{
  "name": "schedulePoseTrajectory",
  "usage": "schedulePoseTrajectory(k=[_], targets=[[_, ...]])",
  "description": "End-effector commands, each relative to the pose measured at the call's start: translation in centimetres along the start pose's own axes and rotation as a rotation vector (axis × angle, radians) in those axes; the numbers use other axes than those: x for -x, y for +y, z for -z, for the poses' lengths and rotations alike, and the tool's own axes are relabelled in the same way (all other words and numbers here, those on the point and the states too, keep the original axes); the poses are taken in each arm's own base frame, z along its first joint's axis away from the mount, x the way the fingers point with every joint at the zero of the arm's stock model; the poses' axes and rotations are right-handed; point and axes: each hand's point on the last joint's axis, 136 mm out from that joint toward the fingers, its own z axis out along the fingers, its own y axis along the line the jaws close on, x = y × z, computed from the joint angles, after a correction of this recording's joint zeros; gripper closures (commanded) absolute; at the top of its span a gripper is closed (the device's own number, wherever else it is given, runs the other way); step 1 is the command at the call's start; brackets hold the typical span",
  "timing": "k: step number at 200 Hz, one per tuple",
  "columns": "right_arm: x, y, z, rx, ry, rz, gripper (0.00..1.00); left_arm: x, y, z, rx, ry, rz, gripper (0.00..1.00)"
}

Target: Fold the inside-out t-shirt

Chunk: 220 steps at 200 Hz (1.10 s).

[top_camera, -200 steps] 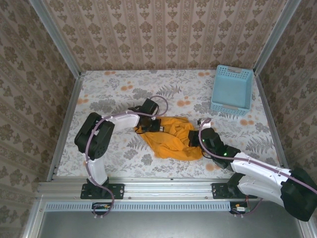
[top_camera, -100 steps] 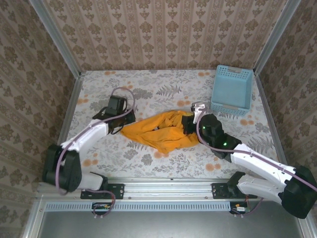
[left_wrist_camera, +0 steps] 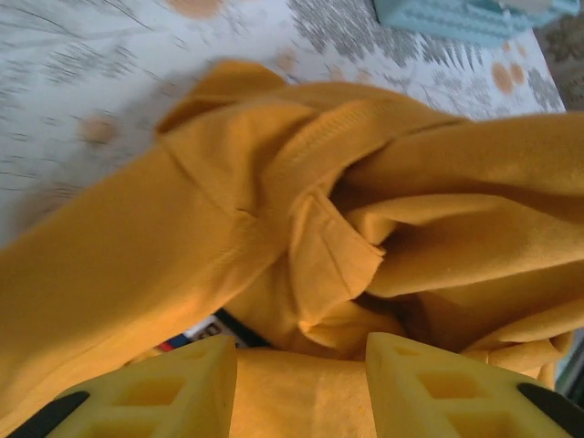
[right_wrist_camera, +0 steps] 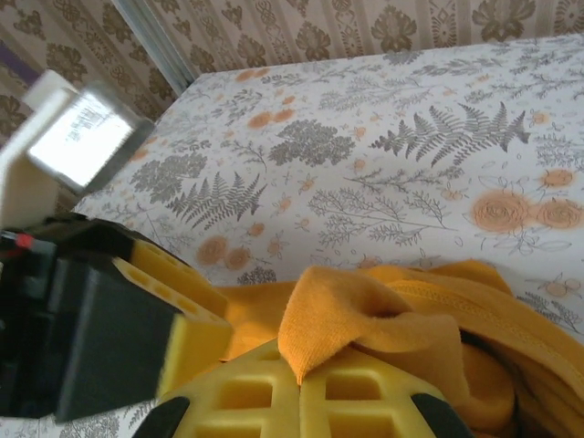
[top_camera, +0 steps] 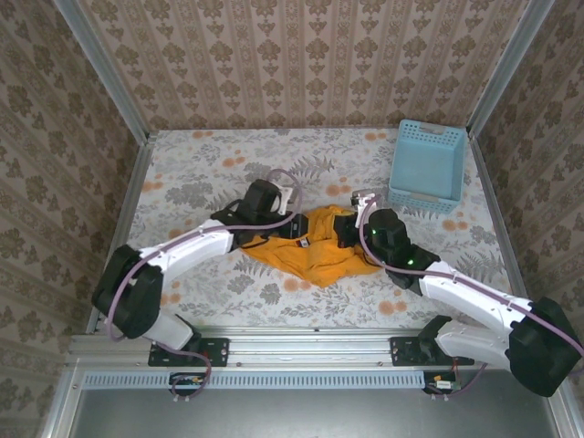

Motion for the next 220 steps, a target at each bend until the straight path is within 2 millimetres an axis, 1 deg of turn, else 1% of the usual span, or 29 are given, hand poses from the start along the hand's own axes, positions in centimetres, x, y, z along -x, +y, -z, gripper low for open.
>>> schedulePoseTrajectory(k=[1, 40, 62, 83, 98, 113, 128, 136, 144, 162, 173, 181, 191, 199, 206, 214, 220], targets=[[0.7, 0.3, 0.5, 0.024, -0.043, -0.031, 1.00, 1.8, -2.6, -1.2, -0.113, -0.032, -0.001, 0.56], [-0.5, -0.3, 0.8, 0.007, -0.025, -0.037, 1.00, 0.7, -2.8, -3.9, -0.155, 0.022, 0.026, 0.50], [-1.1, -0.7, 1.0, -0.001, -0.025, -0.044, 1.00, 0.5, -2.9, -4.9, -0.169, 0.034, 0.033, 0.44], [-1.2, -0.8, 1.0, -0.002, -0.026, -0.048, 1.00, 0.5, -2.7, -6.1, -0.174, 0.046, 0.042, 0.43], [-1.2, -0.8, 1.1, -0.002, -0.027, -0.049, 1.00, 0.4, -2.3, -7.0, -0.165, 0.061, 0.049, 0.51], [-1.2, -1.1, 1.2, -0.018, -0.026, -0.045, 1.00, 0.5, -2.1, -7.2, -0.158, 0.066, 0.050, 0.66], [-0.8, -2.3, 1.6, -0.093, -0.027, -0.043, 1.00, 1.0, -1.9, -6.5, -0.125, 0.054, 0.033, 0.83], [-0.6, -3.0, 1.8, -0.135, -0.029, -0.035, 1.00, 1.7, -1.7, -5.6, -0.091, 0.041, 0.019, 0.92], [0.0, -3.7, 2.2, -0.165, -0.038, -0.032, 1.00, 2.6, -1.4, -4.3, -0.059, 0.017, 0.007, 1.00], [2.1, -4.9, 3.1, -0.199, -0.080, -0.038, 1.00, 5.5, -1.1, 0.1, -0.019, -0.077, -0.003, 1.00], [3.8, -5.2, 3.9, -0.202, -0.111, -0.040, 1.00, 7.7, -0.9, 4.0, -0.001, -0.169, 0.002, 1.00], [5.4, -5.0, 4.6, -0.195, -0.140, -0.039, 1.00, 9.1, -0.9, 7.0, -0.004, -0.245, 0.007, 1.00], [7.4, -4.6, 5.7, -0.183, -0.181, -0.029, 1.00, 10.5, -1.6, 10.9, -0.016, -0.341, 0.005, 1.00], [8.8, -4.2, 6.5, -0.176, -0.212, -0.019, 1.00, 11.3, -2.4, 13.7, -0.026, -0.405, -0.012, 1.00], [10.0, -3.6, 7.2, -0.162, -0.239, -0.013, 1.00, 11.6, -3.3, 15.6, -0.032, -0.448, -0.038, 1.00], [10.9, -3.2, 7.9, -0.151, -0.262, -0.010, 1.00, 11.6, -4.1, 17.1, -0.034, -0.478, -0.061, 1.00], [11.2, -3.0, 8.1, -0.144, -0.272, -0.009, 1.00, 11.6, -4.2, 17.7, -0.034, -0.489, -0.066, 1.00]])
